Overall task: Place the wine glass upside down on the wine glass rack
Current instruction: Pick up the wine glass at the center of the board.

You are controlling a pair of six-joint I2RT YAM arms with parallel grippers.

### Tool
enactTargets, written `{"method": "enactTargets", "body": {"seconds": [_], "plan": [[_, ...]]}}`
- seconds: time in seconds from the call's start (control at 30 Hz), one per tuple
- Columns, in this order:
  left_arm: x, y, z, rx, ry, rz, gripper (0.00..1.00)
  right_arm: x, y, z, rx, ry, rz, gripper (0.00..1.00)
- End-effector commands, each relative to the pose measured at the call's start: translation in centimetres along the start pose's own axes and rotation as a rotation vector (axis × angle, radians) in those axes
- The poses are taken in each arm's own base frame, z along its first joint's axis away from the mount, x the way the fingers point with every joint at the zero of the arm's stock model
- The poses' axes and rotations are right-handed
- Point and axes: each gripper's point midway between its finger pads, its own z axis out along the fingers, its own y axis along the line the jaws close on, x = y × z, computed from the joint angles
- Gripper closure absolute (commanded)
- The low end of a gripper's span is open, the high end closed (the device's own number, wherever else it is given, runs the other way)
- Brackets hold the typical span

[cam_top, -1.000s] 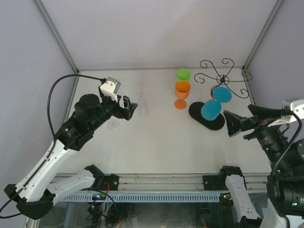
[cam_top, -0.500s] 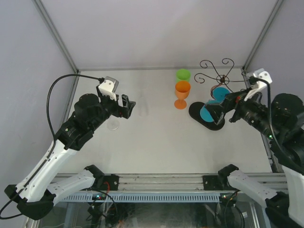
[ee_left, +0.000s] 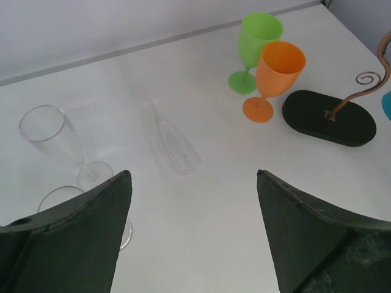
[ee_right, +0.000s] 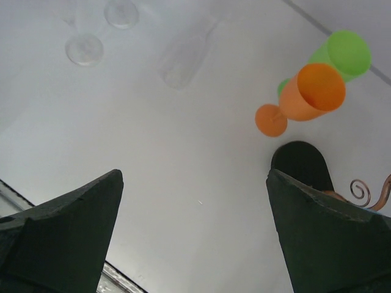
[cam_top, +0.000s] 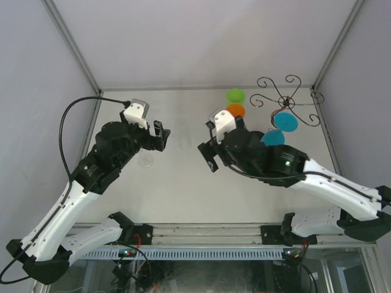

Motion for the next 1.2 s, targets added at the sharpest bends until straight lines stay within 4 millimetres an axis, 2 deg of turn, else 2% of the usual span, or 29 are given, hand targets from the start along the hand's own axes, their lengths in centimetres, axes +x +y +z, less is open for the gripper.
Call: {"method": "enactTargets", "body": {"seconds": [0.0, 0.1, 0.23, 0.43, 0.63, 0.67, 0.97, 1.17], "plan": [[-1.5, 1.3, -0.5, -0.057, -0.078, -0.047, 0.13, -0.1, 0.1, 1.9, 0.063, -0.038, 0.026, 0.0], [-1.6, 1.6, -0.5, -0.063, -0.083, -0.059, 0.13, 1.6, 0.8, 3.5, 0.051, 0.01, 0.048, 0.0], [-1.5, 1.7, -0.3, -0.059, -0.077, -0.067, 0.13, 4.2, 0.4, 5.8, 0.064, 0.085, 0.136, 0.0], [-1.4, 1.9, -0.1, -0.065, -0.072, -0.072, 0.13, 6.4, 0.6, 9.5, 0.045, 0.079, 0.294, 0.0], [-1.3, 1.8, 0.0, -0.058, -0.067, -0.073, 0.13, 8.1, -3.5, 12.8, 0.305, 0.106, 0.477, 0.0], [-1.3, 1.8, 0.0, -0.056, -0.066, -0.074, 0.13, 7.5, -4.0, 13.2, 0.339, 0.087, 0.505, 0.0], [-1.3, 2.0, 0.1, -0.063, -0.063, -0.073, 0.13, 8.8, -8.6, 15.8, 0.74, 0.127, 0.538, 0.0], [-1.2, 2.0, 0.2, -0.06, -0.059, -0.075, 0.13, 9.5, -10.8, 17.2, 0.86, 0.118, 0.554, 0.0]]}}
